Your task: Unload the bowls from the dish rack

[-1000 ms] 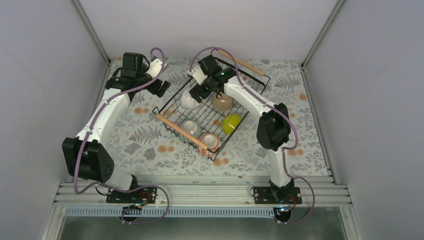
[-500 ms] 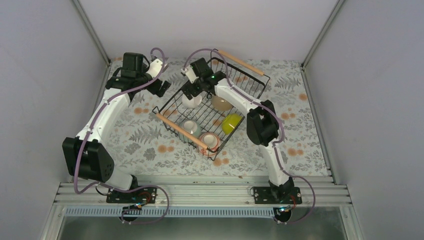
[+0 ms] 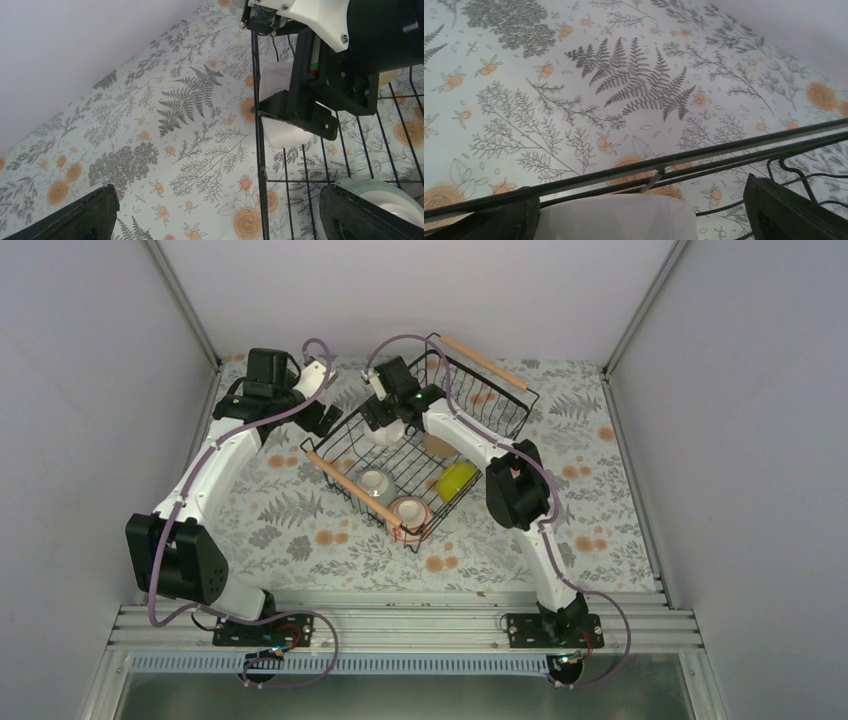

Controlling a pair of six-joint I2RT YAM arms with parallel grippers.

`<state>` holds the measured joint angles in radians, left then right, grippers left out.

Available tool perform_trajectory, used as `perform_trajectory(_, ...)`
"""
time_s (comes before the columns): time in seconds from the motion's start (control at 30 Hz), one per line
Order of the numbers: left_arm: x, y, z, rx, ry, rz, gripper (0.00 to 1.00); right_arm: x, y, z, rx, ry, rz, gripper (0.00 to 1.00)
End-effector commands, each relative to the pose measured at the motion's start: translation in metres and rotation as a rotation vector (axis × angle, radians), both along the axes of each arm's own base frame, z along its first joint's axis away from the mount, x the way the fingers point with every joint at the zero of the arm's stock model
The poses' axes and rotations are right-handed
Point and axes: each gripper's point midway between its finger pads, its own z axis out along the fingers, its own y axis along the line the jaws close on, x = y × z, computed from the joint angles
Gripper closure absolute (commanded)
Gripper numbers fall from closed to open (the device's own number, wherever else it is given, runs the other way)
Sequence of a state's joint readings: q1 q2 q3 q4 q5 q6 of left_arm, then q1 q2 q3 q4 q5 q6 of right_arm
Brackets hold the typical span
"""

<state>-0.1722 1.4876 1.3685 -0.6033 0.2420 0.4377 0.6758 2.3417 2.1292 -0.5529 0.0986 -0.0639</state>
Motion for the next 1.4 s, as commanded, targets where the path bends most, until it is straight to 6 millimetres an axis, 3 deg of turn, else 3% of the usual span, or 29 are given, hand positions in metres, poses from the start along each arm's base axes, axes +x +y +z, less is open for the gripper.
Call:
perform_trajectory(0.0, -0.005, -0.005, 0.006, -0.01, -0.024, -0.029, 0.0, 0.002, -0.024, -0.001, -0.074, -0.047, -0.108, 0.0)
perform_trajectory(0.23, -0.005, -0.008, 0.009, -0.03, -0.012, -0.04, 0.0, -0.025, -0.057, 0.003, -0.133, -0.019, -0.133, 0.0)
perform_trajectory(0.43, -0.006, -0.009, 0.013, -0.036, -0.013, -0.039, 0.0, -0.045, -0.076, 0.02, -0.139, -0.034, -0.138, 0.0)
perform_trajectory(0.67, -0.005, -0.003, 0.004, 0.0, -0.012, -0.014, 0.0, -0.061, -0.072, 0.051, -0.149, -0.025, -0.017, 0.0)
perform_trajectory(0.8, -0.005, -0.003, -0.001, -0.001, -0.004, -0.019, 0.0, -0.084, -0.063, 0.039, -0.182, 0.101, 0.116, 0.0)
perform_trajectory(1.0, -0.003, -0.006, 0.002, -0.002, -0.003, -0.03, 0.0, -0.105, -0.068, 0.029, -0.248, 0.169, 0.221, 0.02)
perform_trajectory(1.1, -0.004, -0.006, 0.003, -0.001, -0.003, -0.031, 0.0, -0.112, -0.072, 0.018, -0.295, 0.22, 0.252, 0.06)
perform_trajectory(1.23, -0.004, -0.006, 0.002, 0.002, -0.003, -0.032, 0.0, -0.12, -0.07, -0.004, -0.331, 0.302, 0.314, 0.23)
perform_trajectory(1.37, -0.004, -0.005, 0.001, 0.006, 0.001, -0.03, 0.0, -0.13, -0.062, -0.015, -0.317, 0.348, 0.392, 0.24)
